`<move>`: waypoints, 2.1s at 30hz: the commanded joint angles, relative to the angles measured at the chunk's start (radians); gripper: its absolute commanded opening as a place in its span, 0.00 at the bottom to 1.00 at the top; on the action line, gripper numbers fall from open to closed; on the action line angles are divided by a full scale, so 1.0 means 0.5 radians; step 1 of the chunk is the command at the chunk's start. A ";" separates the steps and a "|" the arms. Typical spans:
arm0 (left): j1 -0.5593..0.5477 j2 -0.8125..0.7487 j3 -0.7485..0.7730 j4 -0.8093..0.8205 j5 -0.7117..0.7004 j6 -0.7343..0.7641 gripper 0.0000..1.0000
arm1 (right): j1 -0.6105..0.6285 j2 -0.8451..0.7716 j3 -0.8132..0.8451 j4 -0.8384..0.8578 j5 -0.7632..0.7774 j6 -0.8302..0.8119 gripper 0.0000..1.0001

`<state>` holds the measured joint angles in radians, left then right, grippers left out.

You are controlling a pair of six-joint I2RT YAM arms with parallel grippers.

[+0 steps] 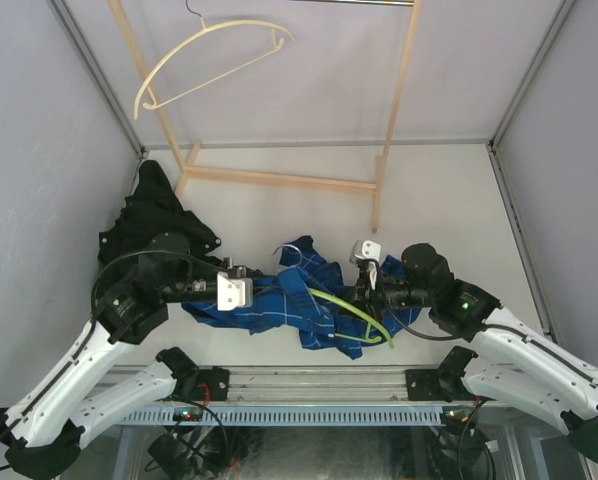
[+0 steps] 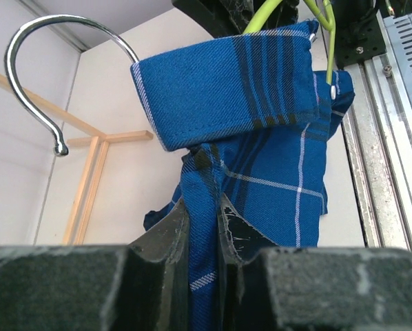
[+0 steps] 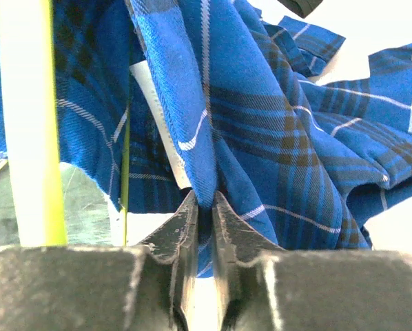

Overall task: Place the shirt on the hanger
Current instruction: Hang the shirt on the hanger.

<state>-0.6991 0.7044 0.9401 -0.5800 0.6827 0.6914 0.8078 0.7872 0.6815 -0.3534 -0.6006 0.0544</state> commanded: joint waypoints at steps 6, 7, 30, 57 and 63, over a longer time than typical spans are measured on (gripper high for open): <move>0.045 -0.048 -0.027 0.299 -0.025 -0.002 0.00 | -0.145 -0.104 0.040 -0.024 0.553 0.146 0.00; 0.045 -0.046 -0.027 0.300 -0.016 -0.002 0.00 | -0.197 -0.117 0.046 -0.031 0.596 0.163 0.00; 0.048 -0.042 -0.032 0.311 -0.043 -0.015 0.00 | -0.628 -0.493 -0.015 -0.260 0.236 0.550 0.37; 0.048 -0.028 -0.030 0.310 0.009 -0.017 0.00 | -0.654 -0.221 -0.248 -0.122 0.139 0.788 0.49; 0.048 -0.027 -0.032 0.310 0.000 -0.016 0.00 | -0.659 -0.197 -0.308 0.044 -0.104 0.859 0.41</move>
<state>-0.6804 0.6994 0.9283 -0.5026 0.6609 0.6910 0.4820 0.6926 0.5373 -0.4210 -0.5598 0.4454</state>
